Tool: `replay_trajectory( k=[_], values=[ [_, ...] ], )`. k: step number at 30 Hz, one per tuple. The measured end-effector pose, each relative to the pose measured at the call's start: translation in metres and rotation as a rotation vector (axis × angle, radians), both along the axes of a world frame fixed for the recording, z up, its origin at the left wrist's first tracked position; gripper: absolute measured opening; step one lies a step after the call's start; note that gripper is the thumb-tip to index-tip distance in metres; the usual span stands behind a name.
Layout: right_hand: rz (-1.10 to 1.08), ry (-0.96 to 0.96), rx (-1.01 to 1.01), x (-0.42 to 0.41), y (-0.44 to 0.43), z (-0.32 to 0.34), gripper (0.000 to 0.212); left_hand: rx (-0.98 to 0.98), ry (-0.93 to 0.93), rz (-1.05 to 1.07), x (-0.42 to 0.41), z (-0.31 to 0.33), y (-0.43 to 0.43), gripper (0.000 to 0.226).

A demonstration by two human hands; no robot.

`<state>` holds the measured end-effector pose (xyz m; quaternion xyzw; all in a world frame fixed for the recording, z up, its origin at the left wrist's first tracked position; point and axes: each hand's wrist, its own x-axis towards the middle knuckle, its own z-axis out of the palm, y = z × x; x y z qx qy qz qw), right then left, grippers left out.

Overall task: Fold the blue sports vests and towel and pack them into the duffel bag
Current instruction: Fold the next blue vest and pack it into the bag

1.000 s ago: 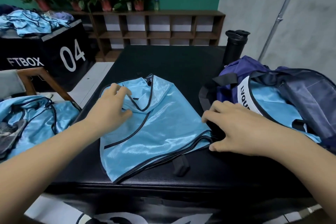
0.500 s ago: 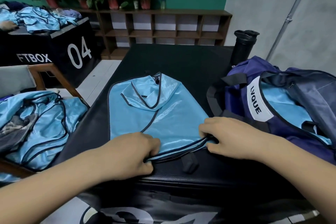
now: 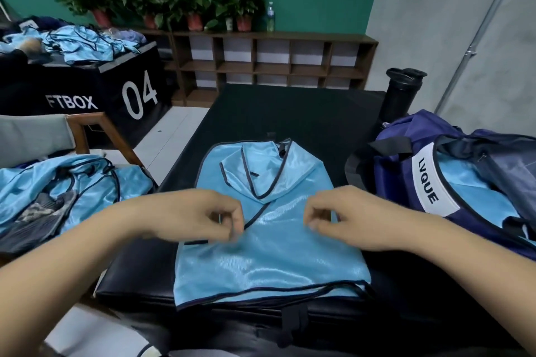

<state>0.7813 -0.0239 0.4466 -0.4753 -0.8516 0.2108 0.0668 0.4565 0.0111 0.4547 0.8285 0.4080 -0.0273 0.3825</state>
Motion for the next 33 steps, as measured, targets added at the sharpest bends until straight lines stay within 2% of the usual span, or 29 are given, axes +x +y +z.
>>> replay_trajectory(
  k=[5, 10, 12, 14, 18, 20, 26, 33],
  values=[
    [-0.023, -0.175, 0.236, -0.002, 0.083, -0.017, 0.034, 0.365, -0.045, 0.242, -0.004, -0.028, 0.064, 0.021],
    [0.073, -0.417, 0.42, -0.025, 0.143, -0.02, 0.054, 0.608, -0.07, 0.233, 0.011, -0.054, 0.117, 0.036],
    [0.122, -0.544, 0.468, -0.032, 0.159, -0.022, 0.054, 0.636, -0.061, 0.188, 0.02, -0.06, 0.13, 0.048],
    [0.159, -0.648, 0.508, -0.035, 0.171, -0.022, 0.044, 0.606, -0.053, 0.141, 0.031, -0.064, 0.139, 0.055],
    [0.16, -0.801, 0.506, -0.033, 0.192, -0.016, 0.025, 0.549, -0.013, 0.137, 0.047, -0.063, 0.153, 0.045],
    [0.138, -0.789, 0.492, -0.031, 0.201, -0.011, 0.016, 0.583, 0.013, 0.11, 0.047, -0.061, 0.161, 0.038],
    [-0.016, -0.579, 0.269, -0.017, 0.227, 0.007, 0.013, 0.609, 0.126, 0.207, 0.023, -0.057, 0.18, 0.032],
    [-0.236, -0.228, 0.011, 0.0, 0.248, 0.016, 0.029, 0.582, 0.189, 0.338, -0.011, -0.049, 0.194, 0.03]
  ],
)
